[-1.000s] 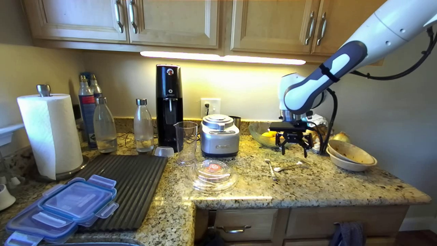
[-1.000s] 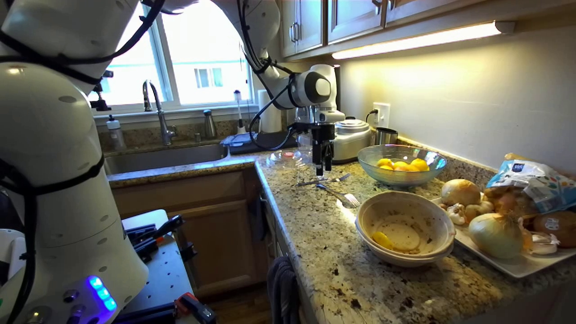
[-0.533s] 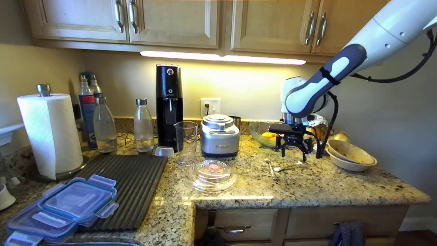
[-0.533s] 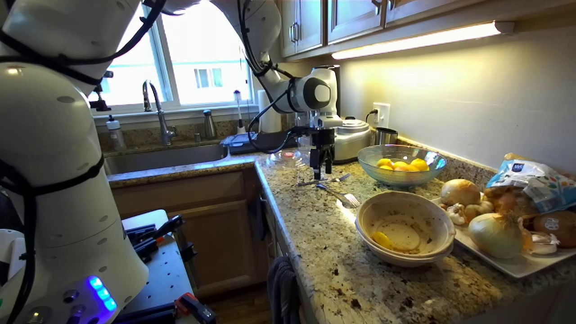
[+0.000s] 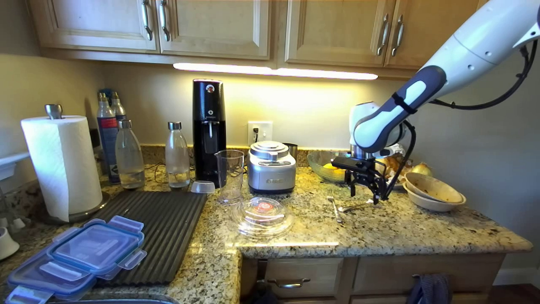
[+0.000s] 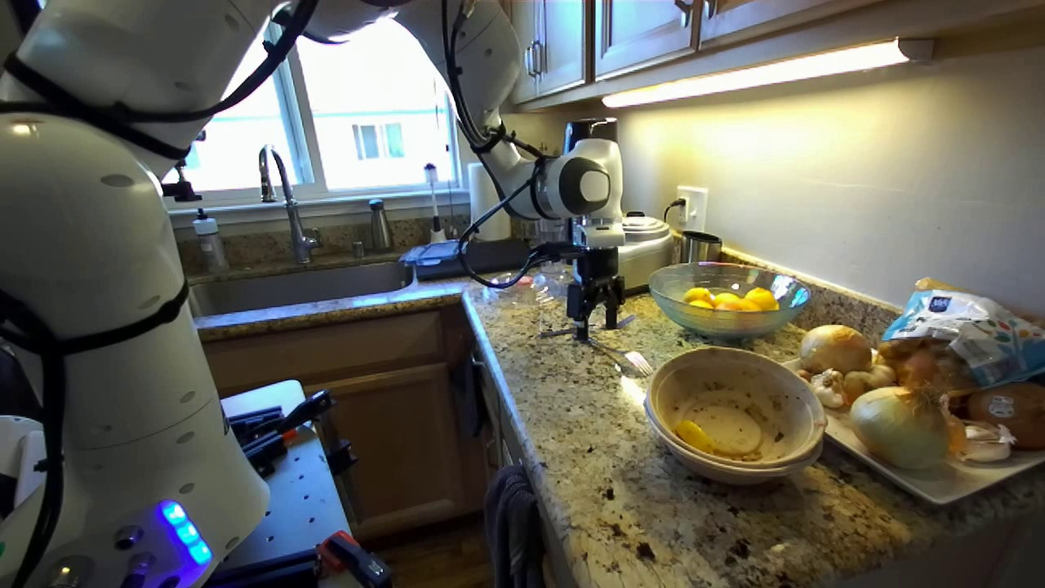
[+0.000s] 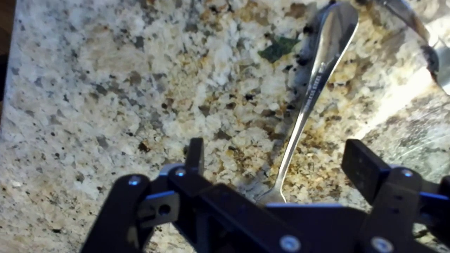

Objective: Stack the white bowls together, then put the two forks on top of the bowls

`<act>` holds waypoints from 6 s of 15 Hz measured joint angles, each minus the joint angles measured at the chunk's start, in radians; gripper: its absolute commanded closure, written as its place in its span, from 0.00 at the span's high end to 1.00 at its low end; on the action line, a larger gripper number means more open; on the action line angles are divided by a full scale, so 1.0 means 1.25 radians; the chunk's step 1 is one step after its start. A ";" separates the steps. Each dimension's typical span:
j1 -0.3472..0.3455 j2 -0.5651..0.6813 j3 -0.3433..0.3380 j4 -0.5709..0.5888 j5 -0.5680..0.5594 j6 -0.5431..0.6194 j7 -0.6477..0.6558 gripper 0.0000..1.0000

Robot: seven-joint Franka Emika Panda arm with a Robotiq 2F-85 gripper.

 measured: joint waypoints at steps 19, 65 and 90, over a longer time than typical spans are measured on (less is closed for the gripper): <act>-0.021 0.049 -0.007 0.000 0.084 0.134 0.148 0.08; -0.217 -0.188 -0.064 -0.154 0.106 0.098 0.006 0.06; -0.350 -0.168 -0.030 -0.189 0.431 0.087 -0.427 0.70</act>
